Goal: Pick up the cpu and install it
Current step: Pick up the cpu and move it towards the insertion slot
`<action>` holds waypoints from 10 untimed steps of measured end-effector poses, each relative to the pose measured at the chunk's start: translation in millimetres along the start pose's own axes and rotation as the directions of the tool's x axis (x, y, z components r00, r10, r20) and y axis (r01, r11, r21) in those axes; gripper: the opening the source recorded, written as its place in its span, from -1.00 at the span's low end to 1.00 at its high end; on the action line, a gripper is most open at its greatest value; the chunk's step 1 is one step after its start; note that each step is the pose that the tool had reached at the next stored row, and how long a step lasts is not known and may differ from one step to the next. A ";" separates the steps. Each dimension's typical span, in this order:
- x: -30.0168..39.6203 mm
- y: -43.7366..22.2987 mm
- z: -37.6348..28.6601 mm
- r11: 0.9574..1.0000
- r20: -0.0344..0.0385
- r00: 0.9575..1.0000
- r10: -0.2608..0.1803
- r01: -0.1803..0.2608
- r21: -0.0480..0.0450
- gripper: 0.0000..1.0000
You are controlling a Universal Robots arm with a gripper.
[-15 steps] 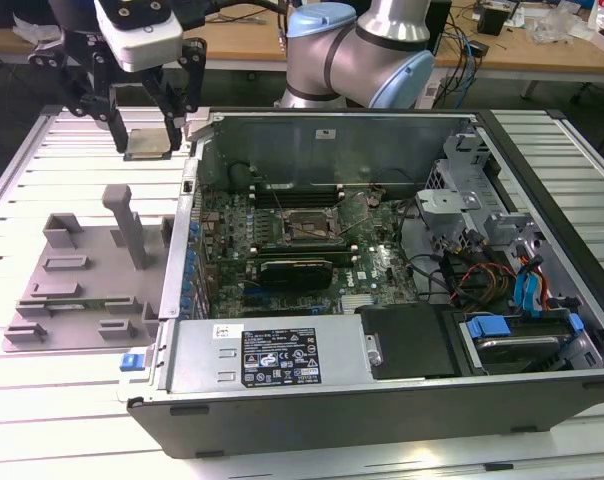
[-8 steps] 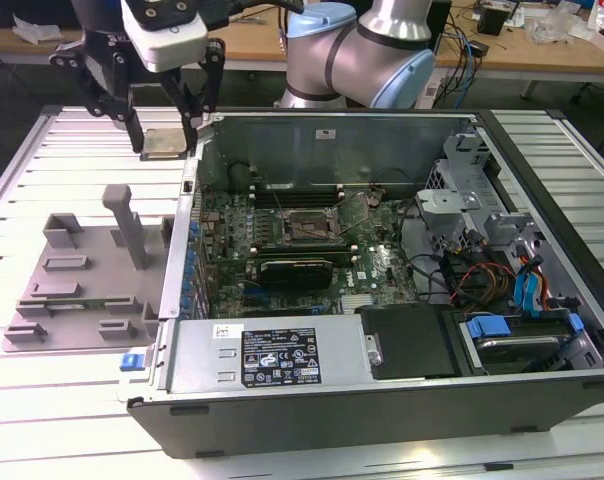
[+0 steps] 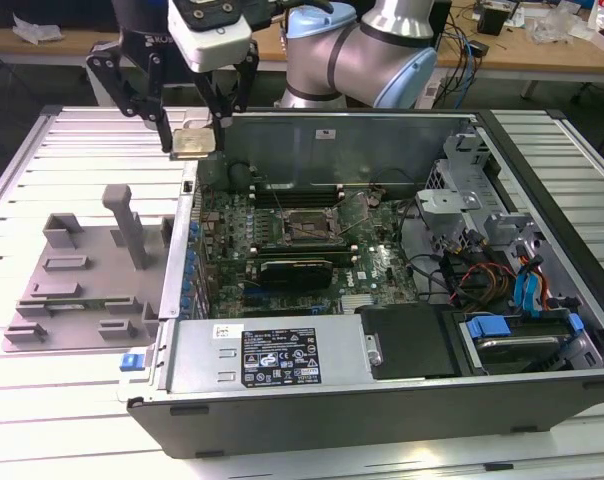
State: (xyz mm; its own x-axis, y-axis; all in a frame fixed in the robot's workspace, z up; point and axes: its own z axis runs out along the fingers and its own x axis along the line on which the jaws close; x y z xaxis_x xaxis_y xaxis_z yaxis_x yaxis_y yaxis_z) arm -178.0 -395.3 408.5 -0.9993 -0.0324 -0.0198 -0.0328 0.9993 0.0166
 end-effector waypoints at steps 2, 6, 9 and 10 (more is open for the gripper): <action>-3.6 -0.1 0.0 1.000 0.000 1.000 0.000 0.000 0.000 0.09; -17.5 -0.6 0.3 1.000 0.000 1.000 0.000 0.000 0.000 0.09; -28.1 -0.9 0.5 1.000 0.000 1.000 0.000 0.000 0.000 0.09; -32.7 -1.1 0.6 1.000 0.000 1.000 0.000 0.000 0.000 0.09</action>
State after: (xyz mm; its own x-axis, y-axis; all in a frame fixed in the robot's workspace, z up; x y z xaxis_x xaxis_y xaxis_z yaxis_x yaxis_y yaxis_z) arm -145.3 -395.3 408.5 -0.9993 -0.0324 -0.0198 -0.0327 0.9993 0.0166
